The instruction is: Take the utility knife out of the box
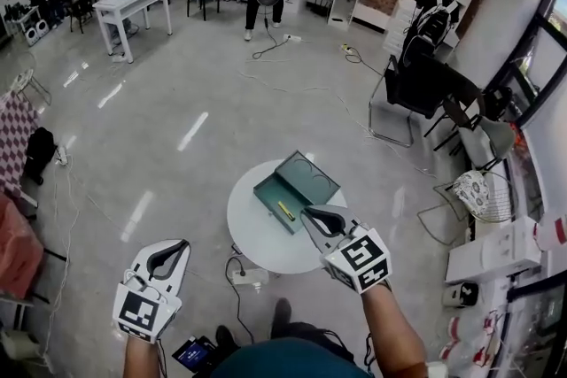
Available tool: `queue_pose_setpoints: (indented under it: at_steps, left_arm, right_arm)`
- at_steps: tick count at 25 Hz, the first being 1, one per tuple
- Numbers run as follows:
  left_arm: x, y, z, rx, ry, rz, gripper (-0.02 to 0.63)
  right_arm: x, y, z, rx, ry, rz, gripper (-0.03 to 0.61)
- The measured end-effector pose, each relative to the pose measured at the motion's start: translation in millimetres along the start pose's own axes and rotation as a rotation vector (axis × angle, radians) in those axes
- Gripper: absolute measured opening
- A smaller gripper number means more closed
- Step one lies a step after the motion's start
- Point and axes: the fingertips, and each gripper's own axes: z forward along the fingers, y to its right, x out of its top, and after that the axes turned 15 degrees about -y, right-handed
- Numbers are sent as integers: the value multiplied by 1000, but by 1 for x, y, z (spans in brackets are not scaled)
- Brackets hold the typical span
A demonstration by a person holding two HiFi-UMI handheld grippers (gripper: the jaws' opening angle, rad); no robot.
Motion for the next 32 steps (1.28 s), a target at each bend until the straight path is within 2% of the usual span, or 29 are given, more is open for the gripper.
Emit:
queue_pose_setpoints:
  at_steps: [9, 16, 21, 32]
  left_arm:
    - [-5, 1, 78, -4, -74, -17, 20]
    - [-17, -1, 130, -16, -125, -59, 20]
    - [-38, -11, 170, -28, -152, -97, 21]
    - [-94, -9, 245, -42, -197, -183, 21]
  right_arm:
    - [-50, 75, 80, 63, -86, 24, 40]
    - [-83, 117, 140, 109, -156, 34, 40]
    - [-107, 134, 196, 144, -215, 24, 40]
    - [-195, 154, 305, 206, -373, 1, 41]
